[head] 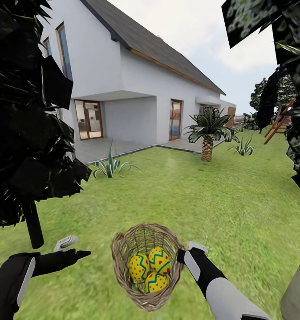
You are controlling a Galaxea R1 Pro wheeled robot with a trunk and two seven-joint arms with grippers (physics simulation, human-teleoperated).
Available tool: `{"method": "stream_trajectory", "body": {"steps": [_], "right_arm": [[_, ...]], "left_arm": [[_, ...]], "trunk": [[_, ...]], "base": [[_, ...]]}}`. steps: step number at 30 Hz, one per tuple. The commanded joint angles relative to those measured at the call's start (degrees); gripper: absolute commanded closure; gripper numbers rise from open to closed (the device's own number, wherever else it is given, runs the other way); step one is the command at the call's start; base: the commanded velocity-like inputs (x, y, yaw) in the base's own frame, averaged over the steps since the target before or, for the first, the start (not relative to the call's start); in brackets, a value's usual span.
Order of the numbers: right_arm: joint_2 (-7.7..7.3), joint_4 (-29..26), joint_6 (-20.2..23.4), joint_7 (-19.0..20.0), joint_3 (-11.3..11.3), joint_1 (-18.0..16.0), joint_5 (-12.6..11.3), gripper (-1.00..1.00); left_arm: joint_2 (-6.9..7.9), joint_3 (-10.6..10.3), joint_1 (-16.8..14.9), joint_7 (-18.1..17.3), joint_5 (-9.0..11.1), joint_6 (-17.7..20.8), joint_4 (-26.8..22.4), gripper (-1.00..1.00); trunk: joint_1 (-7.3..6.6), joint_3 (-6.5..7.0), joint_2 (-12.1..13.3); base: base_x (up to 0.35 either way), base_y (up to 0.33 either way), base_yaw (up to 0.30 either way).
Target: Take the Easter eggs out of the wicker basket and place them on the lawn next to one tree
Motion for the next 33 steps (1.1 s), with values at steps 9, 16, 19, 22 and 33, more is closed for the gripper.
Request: {"method": "stream_trajectory", "body": {"steps": [9, 16, 19, 22, 33], "right_arm": [[0.03, -0.1, 0.1, -0.3, 0.0, 0.0, -0.7, 1.00], [0.03, -0.1, 0.1, -0.3, 0.0, 0.0, -0.7, 1.00], [0.03, -0.1, 0.1, -0.3, 0.0, 0.0, -0.7, 1.00], [0.03, -0.1, 0.1, -0.3, 0.0, 0.0, -0.7, 1.00], [0.03, -0.1, 0.1, -0.3, 0.0, 0.0, -0.7, 1.00]], "left_arm": [[-0.01, 0.1, -0.1, -0.3, -0.2, 0.4, 0.0, -1.00], [-0.01, 0.1, -0.1, -0.4, -0.2, 0.3, 0.0, -1.00], [-0.01, 0.1, -0.1, -0.4, -0.2, 0.3, 0.0, -1.00], [-0.01, 0.1, -0.1, -0.4, -0.2, 0.3, 0.0, -1.00], [-0.01, 0.1, -0.1, -0.3, -0.2, 0.3, 0.0, -1.00]], "trunk": [[2.00, -1.71, -3.7], [3.53, -2.97, -6.5], [4.19, -3.51, -7.7], [4.85, -4.05, -8.9], [7.27, -6.02, -13.3]], "base": [[0.000, 0.000, 0.000], [0.000, 0.000, 0.000], [0.000, 0.000, 0.000], [0.000, 0.000, 0.000], [0.000, 0.000, 0.000]]}}
